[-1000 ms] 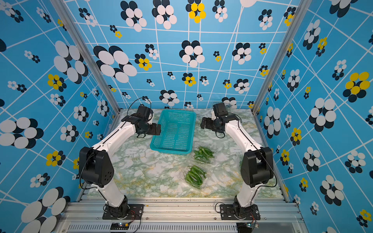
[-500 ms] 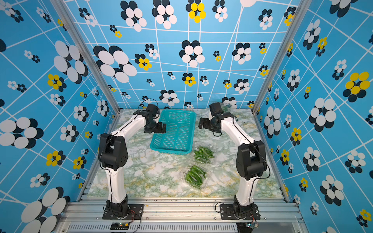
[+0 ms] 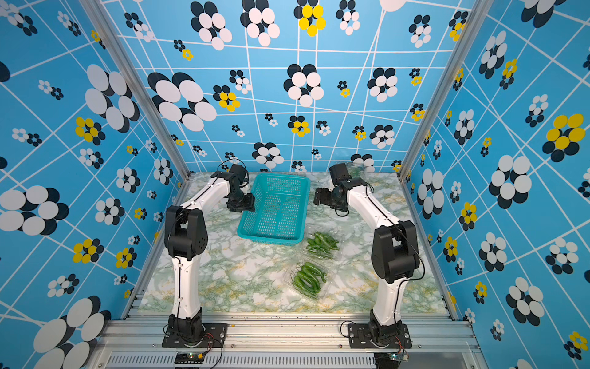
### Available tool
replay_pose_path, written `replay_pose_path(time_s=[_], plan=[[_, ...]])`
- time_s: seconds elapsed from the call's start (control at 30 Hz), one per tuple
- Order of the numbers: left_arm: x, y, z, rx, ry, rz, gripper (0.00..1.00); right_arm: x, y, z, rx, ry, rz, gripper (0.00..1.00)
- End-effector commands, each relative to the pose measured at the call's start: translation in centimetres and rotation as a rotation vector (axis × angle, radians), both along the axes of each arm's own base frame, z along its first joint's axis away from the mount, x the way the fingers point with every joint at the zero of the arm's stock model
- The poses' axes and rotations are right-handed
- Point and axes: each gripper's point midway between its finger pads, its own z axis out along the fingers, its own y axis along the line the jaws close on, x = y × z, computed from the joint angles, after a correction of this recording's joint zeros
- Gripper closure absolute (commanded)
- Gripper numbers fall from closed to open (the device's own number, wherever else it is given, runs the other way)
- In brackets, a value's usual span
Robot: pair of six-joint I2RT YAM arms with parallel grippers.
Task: Take small green peppers out of containers
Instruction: Move the basket to the center of the board.
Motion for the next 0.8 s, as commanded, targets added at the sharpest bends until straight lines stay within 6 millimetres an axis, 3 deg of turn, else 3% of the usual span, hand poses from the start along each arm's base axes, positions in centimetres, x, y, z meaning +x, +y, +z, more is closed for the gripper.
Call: replay_pose_path(time_s=[0.0,0.23,0.5,0.77], plan=[[-0.4,0.5,-0.5,0.004,0.039,-0.011,0.50,0.2,0.6,0.9,0.008,-0.025,0.006,0.04],[-1.1,2.8,-0.7,0.062,0.082,-0.011,0.72,0.0,0.7,0.4,0.004,-0.018,0.002,0.04],[-1.9,8.2,-0.2,0.047,0.087,0.113,0.75,-0.4,0.9,-0.5,-0.001,-0.002,0.004,0.03],[-3.1,14.8,0.1,-0.021,0.086,0.226,0.76,-0.5,1.6,-0.3,-0.011,-0.017,0.039,0.02]])
